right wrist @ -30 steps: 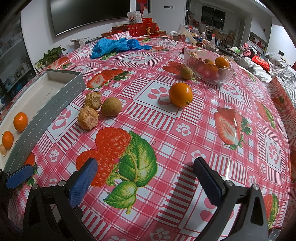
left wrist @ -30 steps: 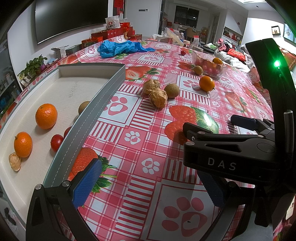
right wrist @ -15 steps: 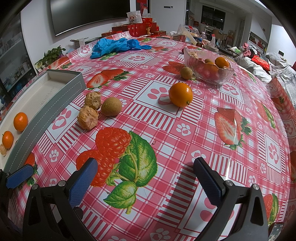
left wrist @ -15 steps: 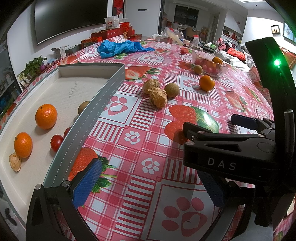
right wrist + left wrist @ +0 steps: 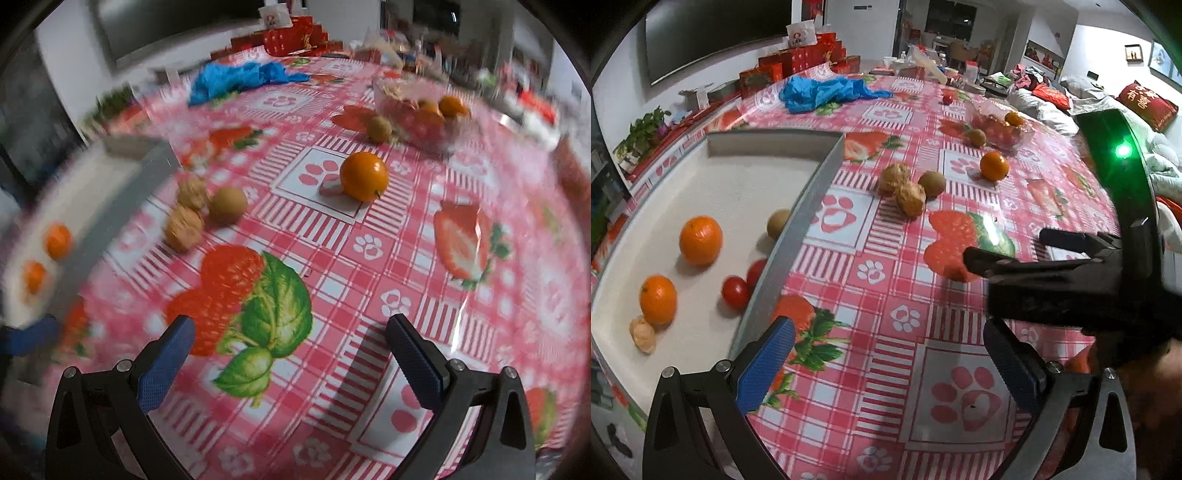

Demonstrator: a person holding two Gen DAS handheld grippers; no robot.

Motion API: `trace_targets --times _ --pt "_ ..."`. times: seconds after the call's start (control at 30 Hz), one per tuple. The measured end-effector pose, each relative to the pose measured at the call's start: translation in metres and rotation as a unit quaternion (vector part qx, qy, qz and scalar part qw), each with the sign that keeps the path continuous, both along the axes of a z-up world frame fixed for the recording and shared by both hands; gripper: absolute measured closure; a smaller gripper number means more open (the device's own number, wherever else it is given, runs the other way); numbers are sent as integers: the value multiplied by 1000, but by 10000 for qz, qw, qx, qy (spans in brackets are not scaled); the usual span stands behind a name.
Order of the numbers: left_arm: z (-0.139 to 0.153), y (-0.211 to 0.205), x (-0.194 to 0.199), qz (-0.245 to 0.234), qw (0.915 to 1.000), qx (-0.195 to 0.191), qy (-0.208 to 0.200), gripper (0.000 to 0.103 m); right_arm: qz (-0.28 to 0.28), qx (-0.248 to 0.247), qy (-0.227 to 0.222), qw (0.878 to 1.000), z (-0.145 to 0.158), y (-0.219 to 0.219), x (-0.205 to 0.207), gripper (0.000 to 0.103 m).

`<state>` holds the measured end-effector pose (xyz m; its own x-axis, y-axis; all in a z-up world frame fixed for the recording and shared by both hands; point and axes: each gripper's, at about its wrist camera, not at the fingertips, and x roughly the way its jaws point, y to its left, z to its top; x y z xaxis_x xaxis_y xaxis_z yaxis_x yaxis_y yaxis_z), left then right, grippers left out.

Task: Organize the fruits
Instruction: 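Grasp a walnut with the left tool while the right tool grasps a mandarin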

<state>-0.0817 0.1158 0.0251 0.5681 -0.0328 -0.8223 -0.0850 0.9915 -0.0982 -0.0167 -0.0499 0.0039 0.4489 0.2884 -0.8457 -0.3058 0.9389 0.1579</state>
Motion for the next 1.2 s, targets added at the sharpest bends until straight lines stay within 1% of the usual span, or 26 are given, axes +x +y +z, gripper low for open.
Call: trace_targets --times 0.03,0.07,0.1,0.17,0.23,0.3,0.37,0.4,0.43,0.5,0.63,0.8,0.83,0.9,0.97,1.0,1.03,1.07,1.1,1.13,1.17,1.2 --pt "4 -2 3 -46 10000 41 -26 1 -110 308 97 9994 4 -10 2 0" --pt "8 -1 5 -84 9999 48 -48 1 -257 479 227 9983 6 -20 5 0" --pt "12 -2 9 -115 9999 43 -79 1 -374 570 320 9972 10 -29 9 0" --pt "20 -4 21 -170 9998 36 -129 1 -524 713 360 9954 18 -43 14 0" --pt "22 -10 40 -243 9996 82 -69 1 -811 774 387 9929 27 -56 20 0" --pt "18 -13 56 -265 9996 104 50 1 -1064 637 351 9917 35 -64 25 0" --pt "11 -13 75 -213 9996 -25 206 1 -1110 481 406 9918 38 -66 34 0" --pt "7 -12 80 -176 9995 -98 262 4 -1101 435 464 9919 37 -65 40 0" --pt "4 -11 86 -140 9993 -158 308 15 -1104 426 496 9917 37 -65 44 0" --pt "-4 -11 99 -115 9984 -217 508 21 -1110 380 551 9916 34 -59 57 0" --pt "-14 -10 113 58 9978 -213 627 21 -1077 114 621 9922 19 -41 79 1" --pt "-18 -12 122 76 9982 -49 593 21 -1006 -95 564 9933 5 -19 97 8" --pt "-18 -14 123 74 9983 -6 585 24 -1005 -111 562 9933 2 -16 100 9" --pt "-19 -15 125 78 9983 95 566 27 -961 -362 409 9939 2 -7 104 15" --pt "-19 -13 126 109 9983 89 557 27 -939 -499 346 9937 3 -3 106 24" --pt "-19 -13 126 133 9984 84 546 31 -945 -530 322 9936 3 -1 107 28" --pt "-19 -13 126 162 9984 121 523 39 -950 -552 294 9935 4 -1 107 38" --pt "-18 -13 126 177 9984 188 501 43 -937 -562 237 9937 6 -2 106 56" --pt "-18 -13 126 186 9984 226 483 52 -917 -540 215 9941 6 -3 105 64" --pt "-17 -12 125 200 9985 226 468 62 -885 -455 223 9948 7 -4 105 65" --pt "-16 -11 125 227 9984 207 465 68 -875 -361 239 9952 7 -7 104 65" --pt "-16 -10 124 228 9986 139 464 76 -881 -241 272 9954 8 -10 101 65"
